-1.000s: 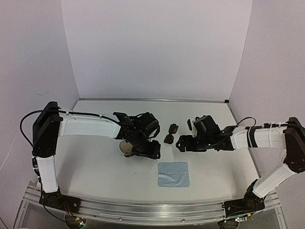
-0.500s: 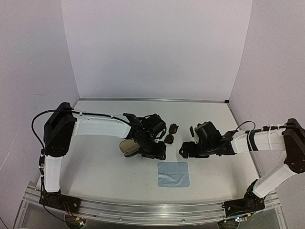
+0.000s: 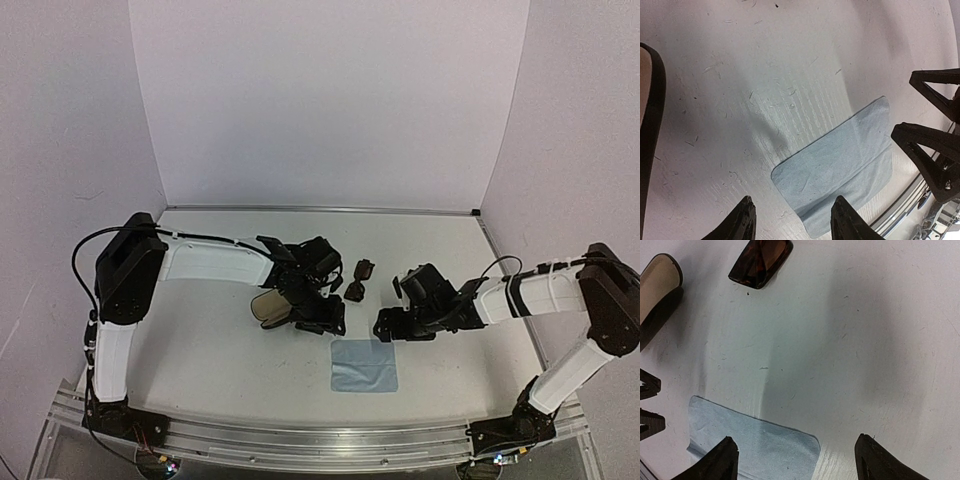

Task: Organize the sunglasses
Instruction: Fold the glasses cleaning cloth at the center of the board.

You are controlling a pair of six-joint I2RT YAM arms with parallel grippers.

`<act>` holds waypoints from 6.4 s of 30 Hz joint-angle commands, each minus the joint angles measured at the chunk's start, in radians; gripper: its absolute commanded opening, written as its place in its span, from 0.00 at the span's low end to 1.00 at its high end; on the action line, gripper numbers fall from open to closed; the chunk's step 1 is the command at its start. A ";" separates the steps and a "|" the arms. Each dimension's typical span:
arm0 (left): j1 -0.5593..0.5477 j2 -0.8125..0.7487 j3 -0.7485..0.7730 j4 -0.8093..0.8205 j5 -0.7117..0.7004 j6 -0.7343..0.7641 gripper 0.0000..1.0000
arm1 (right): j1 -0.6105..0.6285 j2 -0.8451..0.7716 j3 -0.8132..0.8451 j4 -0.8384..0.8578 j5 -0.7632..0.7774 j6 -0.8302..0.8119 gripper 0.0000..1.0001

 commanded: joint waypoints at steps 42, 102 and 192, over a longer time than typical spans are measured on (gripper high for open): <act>-0.009 0.205 0.069 -0.128 -0.026 0.112 0.44 | 0.140 0.172 0.061 -0.100 0.042 0.071 0.75; -0.037 0.173 0.040 -0.197 -0.407 0.167 0.00 | 0.158 0.169 0.201 -0.151 0.179 0.023 0.05; -0.041 -0.108 -0.204 0.133 -0.488 0.138 0.00 | 0.126 0.224 0.352 -0.142 0.208 -0.138 0.00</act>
